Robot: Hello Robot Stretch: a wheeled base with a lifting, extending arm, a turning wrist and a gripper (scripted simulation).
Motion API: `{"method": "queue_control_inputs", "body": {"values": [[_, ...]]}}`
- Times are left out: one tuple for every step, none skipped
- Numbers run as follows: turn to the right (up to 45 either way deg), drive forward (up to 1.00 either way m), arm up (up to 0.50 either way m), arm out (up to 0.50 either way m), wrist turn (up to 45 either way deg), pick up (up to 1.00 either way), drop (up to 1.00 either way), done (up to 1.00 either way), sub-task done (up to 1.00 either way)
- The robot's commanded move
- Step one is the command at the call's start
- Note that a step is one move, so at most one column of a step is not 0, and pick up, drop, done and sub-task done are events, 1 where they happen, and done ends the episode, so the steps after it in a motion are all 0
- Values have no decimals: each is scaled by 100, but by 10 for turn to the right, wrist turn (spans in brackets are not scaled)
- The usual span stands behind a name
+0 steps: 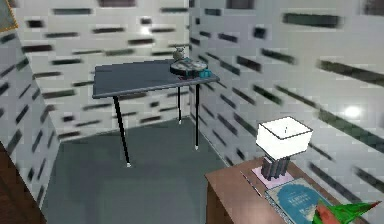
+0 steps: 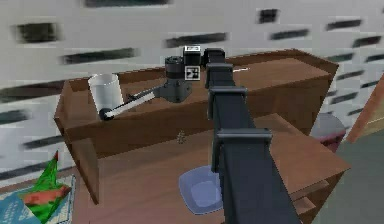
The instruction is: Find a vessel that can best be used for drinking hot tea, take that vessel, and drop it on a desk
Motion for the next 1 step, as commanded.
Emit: {"method": "queue_control_inputs", "body": {"values": [[0,0,-44,0,0,0,0,0,0]]}}
